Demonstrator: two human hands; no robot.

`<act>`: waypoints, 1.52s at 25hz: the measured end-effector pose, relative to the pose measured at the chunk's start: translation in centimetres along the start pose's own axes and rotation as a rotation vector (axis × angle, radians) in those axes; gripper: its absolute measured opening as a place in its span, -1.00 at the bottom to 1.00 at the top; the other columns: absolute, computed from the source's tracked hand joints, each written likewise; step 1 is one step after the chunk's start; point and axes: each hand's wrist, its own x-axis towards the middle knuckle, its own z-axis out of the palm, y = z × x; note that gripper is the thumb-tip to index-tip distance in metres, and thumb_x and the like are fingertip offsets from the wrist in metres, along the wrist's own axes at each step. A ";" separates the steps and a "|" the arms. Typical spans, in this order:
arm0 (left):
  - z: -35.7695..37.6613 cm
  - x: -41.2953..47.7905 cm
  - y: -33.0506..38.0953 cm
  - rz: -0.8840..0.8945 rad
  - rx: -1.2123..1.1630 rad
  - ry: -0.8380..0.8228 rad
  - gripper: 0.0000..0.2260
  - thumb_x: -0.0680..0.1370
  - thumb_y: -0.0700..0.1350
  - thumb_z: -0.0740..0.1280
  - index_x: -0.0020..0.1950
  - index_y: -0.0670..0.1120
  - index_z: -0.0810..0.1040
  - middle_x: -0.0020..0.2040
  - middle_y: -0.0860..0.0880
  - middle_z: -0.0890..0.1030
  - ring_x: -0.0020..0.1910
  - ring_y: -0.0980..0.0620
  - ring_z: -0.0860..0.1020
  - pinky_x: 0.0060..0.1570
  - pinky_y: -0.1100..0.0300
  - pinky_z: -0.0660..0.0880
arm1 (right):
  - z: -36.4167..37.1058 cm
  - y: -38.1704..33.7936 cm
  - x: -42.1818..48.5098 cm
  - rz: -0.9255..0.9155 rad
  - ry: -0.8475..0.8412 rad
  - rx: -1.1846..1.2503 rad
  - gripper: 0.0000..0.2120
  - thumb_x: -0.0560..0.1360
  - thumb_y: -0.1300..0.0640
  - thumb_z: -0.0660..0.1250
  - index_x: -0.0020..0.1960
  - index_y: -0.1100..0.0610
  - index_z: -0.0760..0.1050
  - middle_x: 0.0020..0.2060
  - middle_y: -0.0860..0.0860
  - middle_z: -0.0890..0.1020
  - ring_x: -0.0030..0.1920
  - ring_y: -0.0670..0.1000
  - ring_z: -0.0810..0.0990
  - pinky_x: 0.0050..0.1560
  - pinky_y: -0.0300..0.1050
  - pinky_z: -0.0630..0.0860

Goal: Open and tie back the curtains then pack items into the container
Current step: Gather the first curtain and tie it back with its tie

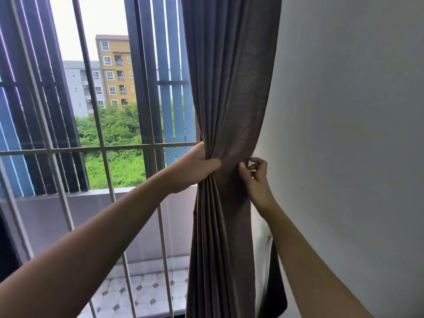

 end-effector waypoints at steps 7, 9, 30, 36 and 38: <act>-1.4 -0.9 -0.3 -0.051 -0.169 -0.035 -0.72 0.50 -0.47 0.10 -0.28 -0.16 0.42 -0.43 0.06 0.51 -0.38 0.11 0.52 -0.32 0.24 0.44 | -0.3 -2.3 2.3 0.298 -0.382 0.421 -0.62 0.31 0.13 0.34 0.12 0.17 0.50 0.06 0.11 0.60 0.10 0.14 0.57 0.19 0.02 0.49; -1.3 -1.0 -0.2 -0.063 -0.186 -0.050 -0.71 0.50 -0.47 0.09 -0.28 -0.16 0.42 -0.44 0.08 0.51 -0.38 0.12 0.52 -0.31 0.25 0.45 | -0.3 -2.2 2.6 0.359 -0.388 0.439 -0.64 0.28 0.13 0.33 0.07 0.18 0.52 0.02 0.12 0.60 0.07 0.15 0.56 0.20 0.04 0.47; 2.8 1.5 0.5 -0.188 0.184 0.312 -0.42 0.52 -0.27 0.12 0.52 -0.09 0.05 0.27 -0.20 0.47 0.21 -0.20 0.47 0.23 -0.04 0.43 | 0.6 -0.2 -2.4 -0.032 -0.033 -0.092 -0.75 0.56 0.02 0.24 0.22 0.03 0.43 -0.01 -0.20 0.58 -0.02 -0.20 0.58 0.01 -0.39 0.52; 4.1 4.2 0.8 -0.315 0.119 0.299 -0.31 0.53 -0.31 0.08 0.54 -0.08 -0.26 0.41 -0.19 0.34 0.33 -0.20 0.38 0.32 -0.01 0.36 | 0.8 0.7 -3.7 0.076 -0.177 -0.057 -0.64 0.58 0.18 0.15 0.34 -0.06 0.30 0.18 -0.07 0.53 0.18 -0.08 0.52 0.19 -0.25 0.43; 3.9 4.5 0.4 -0.305 0.033 0.224 -0.28 0.51 -0.32 0.08 0.54 0.01 -0.24 0.39 -0.15 0.37 0.28 -0.17 0.43 0.30 -0.06 0.40 | 0.9 1.0 -4.1 0.120 -0.220 0.006 -0.56 0.50 0.22 0.17 0.35 -0.02 0.30 0.22 -0.01 0.53 0.22 -0.03 0.51 0.26 -0.10 0.42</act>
